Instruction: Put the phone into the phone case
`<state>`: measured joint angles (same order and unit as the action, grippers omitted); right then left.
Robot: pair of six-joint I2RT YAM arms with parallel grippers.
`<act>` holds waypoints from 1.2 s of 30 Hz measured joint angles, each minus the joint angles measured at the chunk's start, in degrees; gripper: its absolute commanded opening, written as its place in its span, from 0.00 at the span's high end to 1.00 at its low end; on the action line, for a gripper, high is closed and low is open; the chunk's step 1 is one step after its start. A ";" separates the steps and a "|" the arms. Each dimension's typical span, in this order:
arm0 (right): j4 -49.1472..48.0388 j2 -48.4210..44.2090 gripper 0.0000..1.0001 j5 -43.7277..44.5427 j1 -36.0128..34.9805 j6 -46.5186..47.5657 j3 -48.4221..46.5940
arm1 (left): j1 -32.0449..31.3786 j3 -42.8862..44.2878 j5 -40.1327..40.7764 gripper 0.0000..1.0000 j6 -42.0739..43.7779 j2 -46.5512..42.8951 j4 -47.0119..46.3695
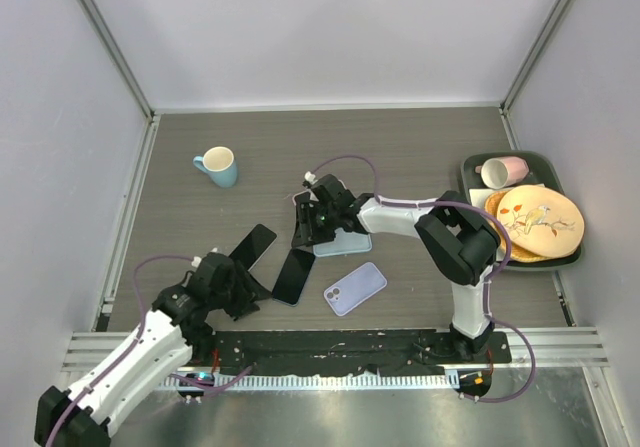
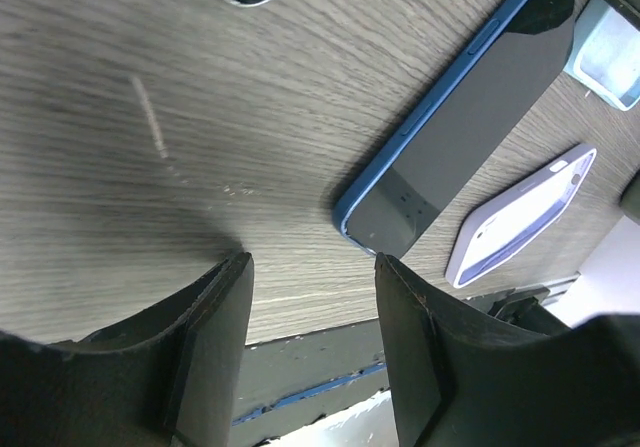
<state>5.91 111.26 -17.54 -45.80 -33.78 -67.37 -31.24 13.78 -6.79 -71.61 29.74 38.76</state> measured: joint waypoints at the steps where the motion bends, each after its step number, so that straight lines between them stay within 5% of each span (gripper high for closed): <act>1: 0.24 0.02 0.48 0.15 0.00 0.22 -0.22 | -0.09 0.00 -0.37 0.43 0.02 1.03 -1.01; 16: 1.73 0.37 0.48 -0.74 0.55 1.81 -0.98 | -0.87 -0.85 -9.18 0.37 -1.73 21.92 -28.76; 36: 7.52 -5.18 0.47 -1.70 1.07 2.25 3.48 | 8.02 9.11 -6.88 0.38 8.52 35.45 -29.53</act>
<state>13.43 106.08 -19.25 -44.73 -31.53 -63.90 -23.22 22.90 -13.67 -63.09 65.19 9.23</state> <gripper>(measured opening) 0.525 0.620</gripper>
